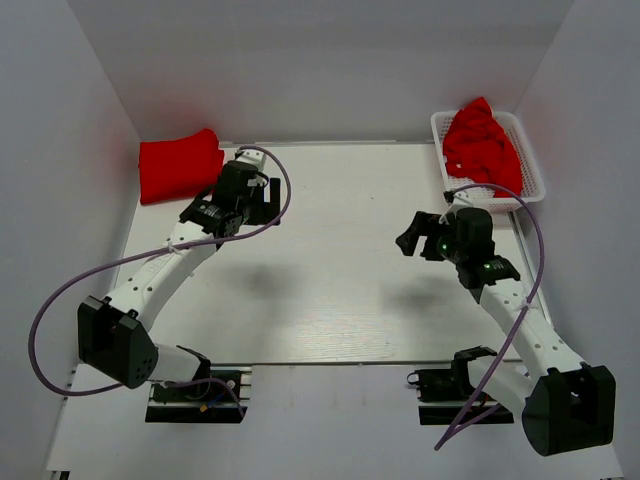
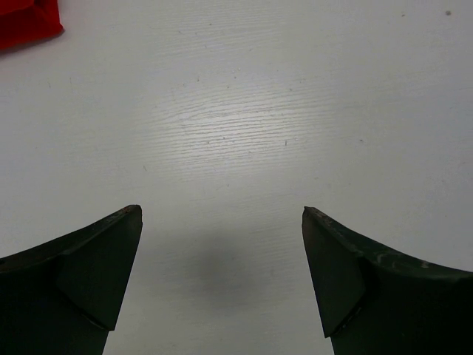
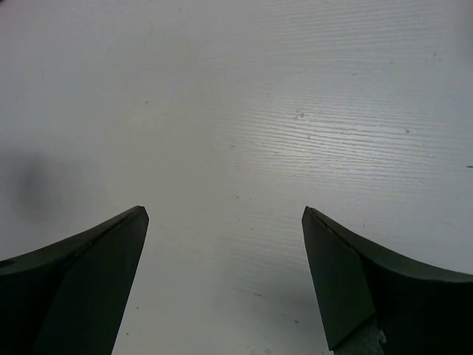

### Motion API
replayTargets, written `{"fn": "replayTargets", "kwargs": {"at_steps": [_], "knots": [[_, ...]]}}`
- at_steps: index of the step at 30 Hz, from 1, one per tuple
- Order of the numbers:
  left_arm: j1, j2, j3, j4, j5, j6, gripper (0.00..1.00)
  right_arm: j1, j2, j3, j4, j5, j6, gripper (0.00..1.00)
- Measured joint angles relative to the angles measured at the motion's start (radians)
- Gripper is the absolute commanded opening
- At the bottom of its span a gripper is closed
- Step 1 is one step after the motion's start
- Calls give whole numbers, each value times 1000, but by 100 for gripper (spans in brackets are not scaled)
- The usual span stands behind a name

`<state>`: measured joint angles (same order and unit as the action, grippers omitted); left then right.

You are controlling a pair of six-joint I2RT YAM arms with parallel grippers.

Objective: Fold and stack the t-shirts
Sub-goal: Grab crumpled tshirt from bin with the right arm

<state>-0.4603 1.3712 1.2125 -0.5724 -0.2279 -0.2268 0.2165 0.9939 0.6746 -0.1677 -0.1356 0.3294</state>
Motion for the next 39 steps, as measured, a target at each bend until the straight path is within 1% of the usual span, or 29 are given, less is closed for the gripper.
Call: {"fn": "replayTargets", "kwargs": {"at_steps": [5, 9, 13, 17, 21, 27, 31, 35, 39], "knots": [[0, -4, -2, -3, -6, -1, 100, 0, 0, -17, 54, -48, -6, 91], [0, -5, -10, -4, -20, -2, 100, 0, 15, -14, 92, -57, -27, 91], [0, -5, -11, -3, -36, -2, 100, -2, 142, 70, 87, 11, -36, 91], [0, -16, -44, 19, -46, 11, 100, -19, 347, 275, 74, 140, -48, 91], [0, -19, -60, 28, -45, 35, 100, -66, 549, 514, 40, 216, -42, 91], [0, -27, -79, 63, -46, 70, 100, -194, 963, 1077, -101, 289, -36, 91], [0, -27, -99, 81, -45, 86, 100, -261, 1173, 1325, -167, 316, -42, 91], [2, -19, -102, 82, -30, 95, 100, -312, 1357, 1477, -150, 334, -64, 91], [3, 18, -87, 64, -20, 99, 100, -340, 1492, 1516, -45, 334, -87, 91]]}}
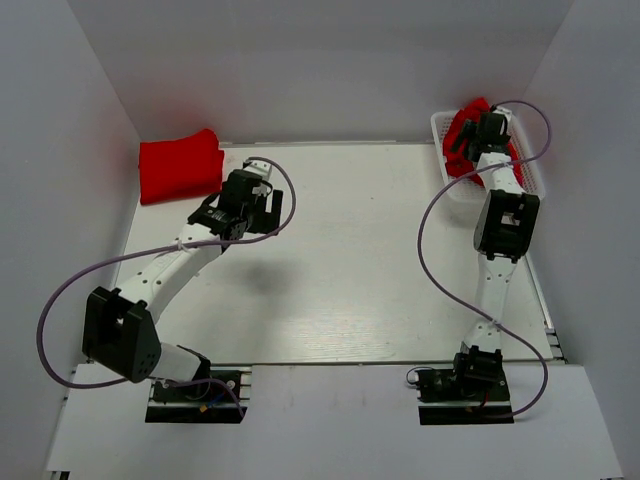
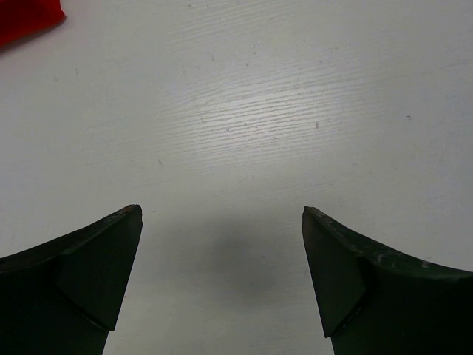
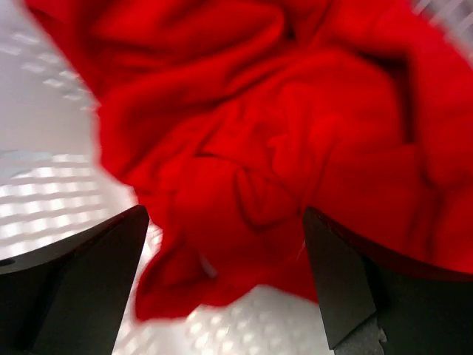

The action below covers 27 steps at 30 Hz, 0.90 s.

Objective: Fold and stack the t-shirts
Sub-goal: Grab crumpled tshirt from bin with the right arm

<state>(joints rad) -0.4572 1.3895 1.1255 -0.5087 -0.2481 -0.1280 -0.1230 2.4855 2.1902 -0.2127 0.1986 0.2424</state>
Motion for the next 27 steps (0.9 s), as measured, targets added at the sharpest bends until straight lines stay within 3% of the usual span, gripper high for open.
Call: {"fn": "replayTargets", "kwargs": {"at_steps": [5, 8, 10, 11, 12, 21, 27], "knots": [[0, 51, 31, -31, 3, 0, 100, -8, 147, 67, 89, -11, 5, 86], [0, 60, 32, -46, 3, 0, 100, -11, 155, 72, 142, -19, 15, 68], [0, 60, 32, -53, 3, 0, 100, -14, 155, 72, 182, -29, 21, 46], [0, 60, 33, -55, 2, 0, 100, -15, 156, 72, 195, -34, 26, 15], [0, 60, 33, -54, 3, -1, 100, -16, 156, 72, 204, -38, 27, 0], [0, 51, 33, -55, 10, -14, 100, -26, 98, -34, 281, -58, 51, 0], [0, -13, 21, -31, 61, -21, 100, -28, -113, -156, 272, -102, -16, 0]]}}
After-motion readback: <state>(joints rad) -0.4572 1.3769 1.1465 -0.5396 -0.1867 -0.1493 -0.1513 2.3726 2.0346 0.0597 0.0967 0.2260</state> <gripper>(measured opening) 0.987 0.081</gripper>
